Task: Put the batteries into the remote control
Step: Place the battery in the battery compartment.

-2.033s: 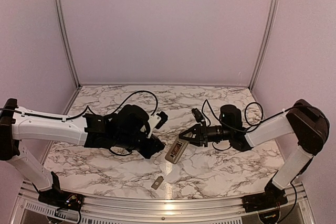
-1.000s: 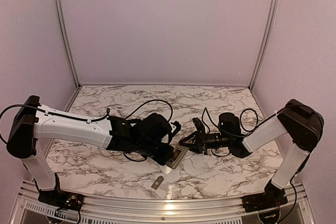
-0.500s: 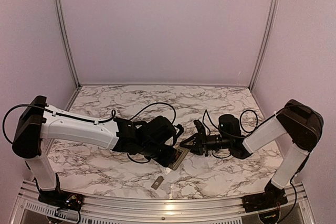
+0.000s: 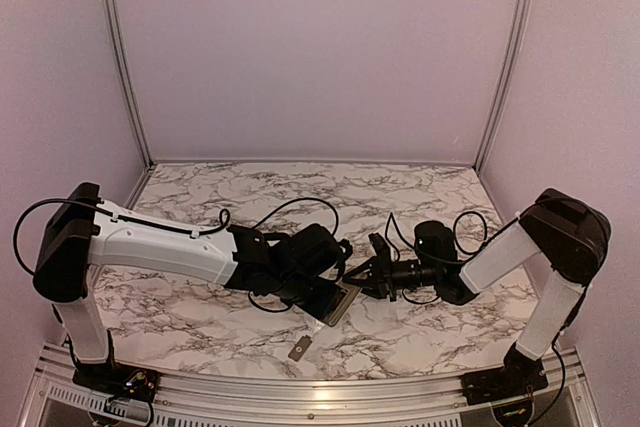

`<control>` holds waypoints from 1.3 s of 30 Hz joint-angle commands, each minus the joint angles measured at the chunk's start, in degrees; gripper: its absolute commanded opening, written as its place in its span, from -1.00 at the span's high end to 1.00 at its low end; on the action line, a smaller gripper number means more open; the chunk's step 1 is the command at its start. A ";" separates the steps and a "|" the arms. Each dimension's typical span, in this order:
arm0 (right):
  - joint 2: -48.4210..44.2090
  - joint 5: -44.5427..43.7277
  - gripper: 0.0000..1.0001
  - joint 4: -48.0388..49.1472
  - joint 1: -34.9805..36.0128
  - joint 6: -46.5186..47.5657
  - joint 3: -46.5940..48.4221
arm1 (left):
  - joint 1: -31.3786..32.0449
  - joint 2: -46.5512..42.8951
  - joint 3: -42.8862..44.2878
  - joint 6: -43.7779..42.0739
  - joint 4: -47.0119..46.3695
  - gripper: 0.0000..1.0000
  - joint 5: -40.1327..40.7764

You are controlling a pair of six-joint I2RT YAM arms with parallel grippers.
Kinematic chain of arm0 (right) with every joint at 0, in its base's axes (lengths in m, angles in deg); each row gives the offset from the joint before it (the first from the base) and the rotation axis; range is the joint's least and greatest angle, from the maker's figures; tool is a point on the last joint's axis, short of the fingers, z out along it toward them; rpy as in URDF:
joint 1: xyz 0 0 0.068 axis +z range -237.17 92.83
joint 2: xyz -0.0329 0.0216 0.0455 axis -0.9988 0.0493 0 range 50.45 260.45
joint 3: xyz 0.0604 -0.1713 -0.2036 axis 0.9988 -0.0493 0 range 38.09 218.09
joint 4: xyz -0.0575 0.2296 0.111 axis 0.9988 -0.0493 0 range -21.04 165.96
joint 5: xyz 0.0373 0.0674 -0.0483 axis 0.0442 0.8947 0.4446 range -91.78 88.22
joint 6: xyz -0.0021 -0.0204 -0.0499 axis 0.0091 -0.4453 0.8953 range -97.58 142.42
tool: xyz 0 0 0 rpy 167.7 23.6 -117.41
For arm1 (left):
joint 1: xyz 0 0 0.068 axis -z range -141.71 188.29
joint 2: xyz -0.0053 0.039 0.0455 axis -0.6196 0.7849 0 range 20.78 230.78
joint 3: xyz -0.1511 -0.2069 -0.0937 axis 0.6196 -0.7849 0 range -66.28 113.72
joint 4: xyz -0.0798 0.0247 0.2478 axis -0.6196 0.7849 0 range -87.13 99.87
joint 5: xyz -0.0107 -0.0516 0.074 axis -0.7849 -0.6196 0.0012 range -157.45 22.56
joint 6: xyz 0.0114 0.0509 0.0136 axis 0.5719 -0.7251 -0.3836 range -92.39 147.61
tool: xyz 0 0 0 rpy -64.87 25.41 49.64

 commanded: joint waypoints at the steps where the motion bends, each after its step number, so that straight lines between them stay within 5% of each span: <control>1: 0.29 1.62 1.00 4.52 0.67 -2.08 0.08 | 0.26 1.79 1.91 0.33 1.16 0.75 0.87; 25: 0.96 2.46 1.00 6.61 0.67 -3.53 -1.51 | 0.13 2.19 3.66 -0.40 1.46 0.37 1.66; 39: 1.35 2.69 1.00 3.98 0.67 -1.53 -0.94 | -0.24 -5.82 0.01 -2.88 -3.09 0.02 0.41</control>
